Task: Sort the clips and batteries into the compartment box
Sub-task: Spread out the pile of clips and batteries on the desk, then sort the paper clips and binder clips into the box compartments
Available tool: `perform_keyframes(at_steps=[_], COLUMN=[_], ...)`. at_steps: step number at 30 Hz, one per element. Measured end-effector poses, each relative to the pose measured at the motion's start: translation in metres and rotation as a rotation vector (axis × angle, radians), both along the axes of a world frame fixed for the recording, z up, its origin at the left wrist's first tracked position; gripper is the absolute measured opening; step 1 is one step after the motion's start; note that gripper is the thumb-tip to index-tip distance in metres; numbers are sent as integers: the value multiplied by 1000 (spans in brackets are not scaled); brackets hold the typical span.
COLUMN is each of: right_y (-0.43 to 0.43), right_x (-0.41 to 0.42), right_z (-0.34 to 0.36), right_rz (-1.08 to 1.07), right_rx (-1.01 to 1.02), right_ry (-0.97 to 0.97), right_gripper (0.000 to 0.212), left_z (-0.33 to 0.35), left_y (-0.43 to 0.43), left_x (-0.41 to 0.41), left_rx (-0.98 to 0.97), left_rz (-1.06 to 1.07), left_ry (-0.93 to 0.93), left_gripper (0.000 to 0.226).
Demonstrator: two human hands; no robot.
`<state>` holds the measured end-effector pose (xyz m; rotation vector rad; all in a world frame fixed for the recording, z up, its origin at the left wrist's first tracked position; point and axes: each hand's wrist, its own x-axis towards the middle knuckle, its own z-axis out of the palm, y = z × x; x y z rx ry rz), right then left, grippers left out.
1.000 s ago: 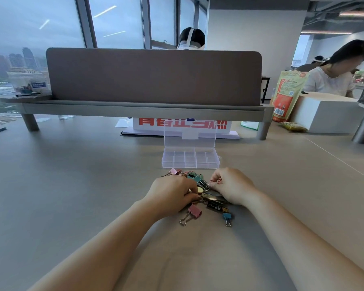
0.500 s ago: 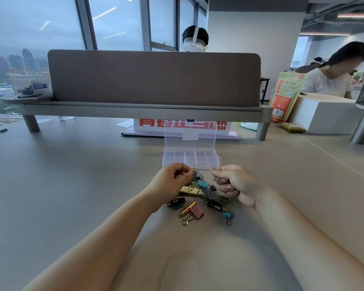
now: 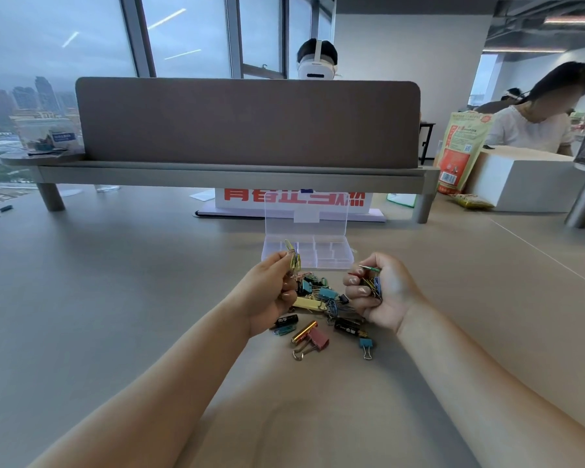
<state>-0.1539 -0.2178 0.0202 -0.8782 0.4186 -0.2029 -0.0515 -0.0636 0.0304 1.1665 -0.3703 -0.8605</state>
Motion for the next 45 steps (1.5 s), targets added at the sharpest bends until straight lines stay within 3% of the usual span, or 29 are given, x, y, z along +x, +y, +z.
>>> perform_keyframes(at_steps=[5,9,12,15,25,30,36,42,45], right_y=[2,2,2,4,2,-5,-22,-54,-66], right_x=[0,0,0,3,0,0,23,77,97], right_z=[1,2,3,4,4,3,16,24,18], right_rz=[-29,-41,-24,14,-2,-61,-72,-71,15], right_rx=[-4,-13,-49,-89,-241,-324,-737,-1607,-1900], right_ry=[-9,-4,-2,0,-8,24,140,211,293], right_gripper=[10,16,20,23,25,29,41,47,44], left_z=[2,3,3,2,2,-2,10,20,3], left_y=[0,1,0,1,6,1,-16,-59,-71], left_x=[3,4,4,7,11,14,33,81,100], left_rx=[-82,-97,-118,-108,-27,34,79,307,374], left_rz=[-3,-36,-40,-32,-44,-60,-33,224,271], left_ry=[255,296,321,333,196,137,-26,-762,-967], left_gripper=[21,35,27,17,23,38,41,40,41])
